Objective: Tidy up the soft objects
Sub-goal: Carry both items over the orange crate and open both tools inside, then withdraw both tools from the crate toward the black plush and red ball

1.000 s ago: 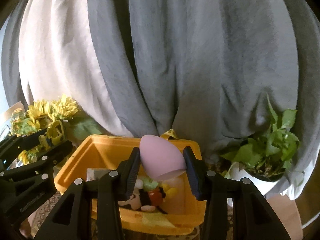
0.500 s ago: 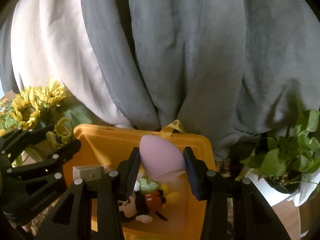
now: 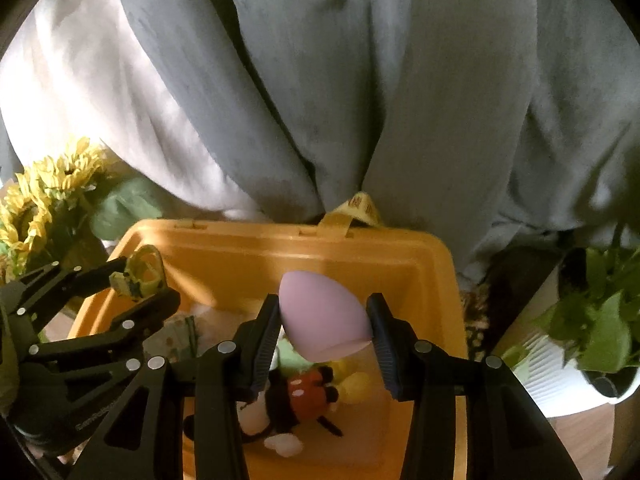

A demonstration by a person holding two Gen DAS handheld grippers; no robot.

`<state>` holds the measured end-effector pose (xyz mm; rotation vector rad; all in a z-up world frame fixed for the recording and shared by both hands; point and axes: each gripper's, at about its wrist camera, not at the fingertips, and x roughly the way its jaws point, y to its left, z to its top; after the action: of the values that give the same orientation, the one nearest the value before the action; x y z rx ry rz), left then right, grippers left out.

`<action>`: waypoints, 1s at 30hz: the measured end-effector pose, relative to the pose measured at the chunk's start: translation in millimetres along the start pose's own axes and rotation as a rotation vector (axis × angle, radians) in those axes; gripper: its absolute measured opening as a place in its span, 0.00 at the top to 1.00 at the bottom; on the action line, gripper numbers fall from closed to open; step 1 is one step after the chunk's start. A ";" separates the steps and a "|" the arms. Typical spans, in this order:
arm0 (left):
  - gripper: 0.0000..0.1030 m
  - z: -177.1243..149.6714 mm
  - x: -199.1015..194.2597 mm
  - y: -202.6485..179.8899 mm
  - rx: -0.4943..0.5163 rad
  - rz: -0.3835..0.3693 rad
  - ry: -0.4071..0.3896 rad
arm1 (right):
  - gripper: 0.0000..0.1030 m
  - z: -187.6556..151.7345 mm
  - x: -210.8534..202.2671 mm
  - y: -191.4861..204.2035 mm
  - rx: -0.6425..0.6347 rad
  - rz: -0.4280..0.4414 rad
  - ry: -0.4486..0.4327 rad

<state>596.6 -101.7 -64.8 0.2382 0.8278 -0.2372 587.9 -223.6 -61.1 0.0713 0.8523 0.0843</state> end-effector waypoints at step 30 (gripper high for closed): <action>0.17 -43.2 -124.1 3.4 -0.046 0.071 -0.257 | 0.26 -26.0 -118.5 13.4 0.013 -0.094 -0.230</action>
<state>486.5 -71.3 0.2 0.1886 0.5682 -0.1776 490.0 -221.7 11.7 0.0524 0.6256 -0.0175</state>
